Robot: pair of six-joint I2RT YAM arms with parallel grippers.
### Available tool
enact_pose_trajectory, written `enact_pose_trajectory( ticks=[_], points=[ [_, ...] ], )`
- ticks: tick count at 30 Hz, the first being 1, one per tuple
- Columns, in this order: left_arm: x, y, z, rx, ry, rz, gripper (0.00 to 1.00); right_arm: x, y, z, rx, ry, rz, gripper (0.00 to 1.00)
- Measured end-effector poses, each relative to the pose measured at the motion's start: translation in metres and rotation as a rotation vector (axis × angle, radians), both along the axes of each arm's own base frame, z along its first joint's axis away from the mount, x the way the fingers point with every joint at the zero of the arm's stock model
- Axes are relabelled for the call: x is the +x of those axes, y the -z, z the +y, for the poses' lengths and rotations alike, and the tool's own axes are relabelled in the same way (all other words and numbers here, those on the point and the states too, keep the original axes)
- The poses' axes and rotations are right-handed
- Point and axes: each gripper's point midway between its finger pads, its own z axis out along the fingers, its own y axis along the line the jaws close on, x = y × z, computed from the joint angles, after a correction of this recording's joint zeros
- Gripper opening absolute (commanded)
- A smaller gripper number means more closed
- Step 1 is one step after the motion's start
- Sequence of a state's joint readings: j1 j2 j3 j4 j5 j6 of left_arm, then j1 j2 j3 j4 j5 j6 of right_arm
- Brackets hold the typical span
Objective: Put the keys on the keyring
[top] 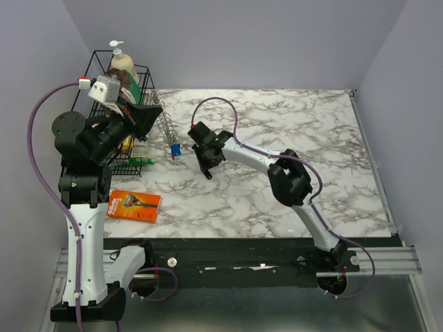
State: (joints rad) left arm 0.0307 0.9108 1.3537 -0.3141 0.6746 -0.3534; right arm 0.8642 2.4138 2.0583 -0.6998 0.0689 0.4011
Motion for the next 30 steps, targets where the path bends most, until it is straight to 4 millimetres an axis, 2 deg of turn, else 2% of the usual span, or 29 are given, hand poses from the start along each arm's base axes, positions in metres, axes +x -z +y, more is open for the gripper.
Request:
enact_pose_trajectory(
  ticks=[6, 13, 19, 24, 27, 30],
  points=[
    [0.002, 0.004, 0.000, -0.010, 0.002, 0.009, 0.00, -0.022, 0.003, -0.035, -0.077, 0.004, 0.023, 0.32],
    [0.003, 0.006, -0.002, -0.022, 0.014, 0.012, 0.00, -0.066, 0.005, -0.089, -0.163, 0.009, 0.080, 0.33],
    [0.006, 0.011, -0.003, -0.031, 0.020, 0.021, 0.00, -0.091, -0.001, -0.126, -0.222, 0.019, 0.101, 0.40],
    [0.008, 0.018, -0.004, -0.036, 0.023, 0.040, 0.00, -0.086, -0.039, -0.123, -0.153, 0.014, 0.025, 0.49],
    [0.009, 0.019, -0.004, -0.038, 0.024, 0.045, 0.00, -0.081, -0.061, -0.118, -0.103, -0.015, -0.035, 0.50],
    [0.009, 0.021, -0.004, -0.039, 0.024, 0.048, 0.00, -0.080, -0.064, -0.118, -0.095, -0.066, -0.063, 0.50]
  ],
)
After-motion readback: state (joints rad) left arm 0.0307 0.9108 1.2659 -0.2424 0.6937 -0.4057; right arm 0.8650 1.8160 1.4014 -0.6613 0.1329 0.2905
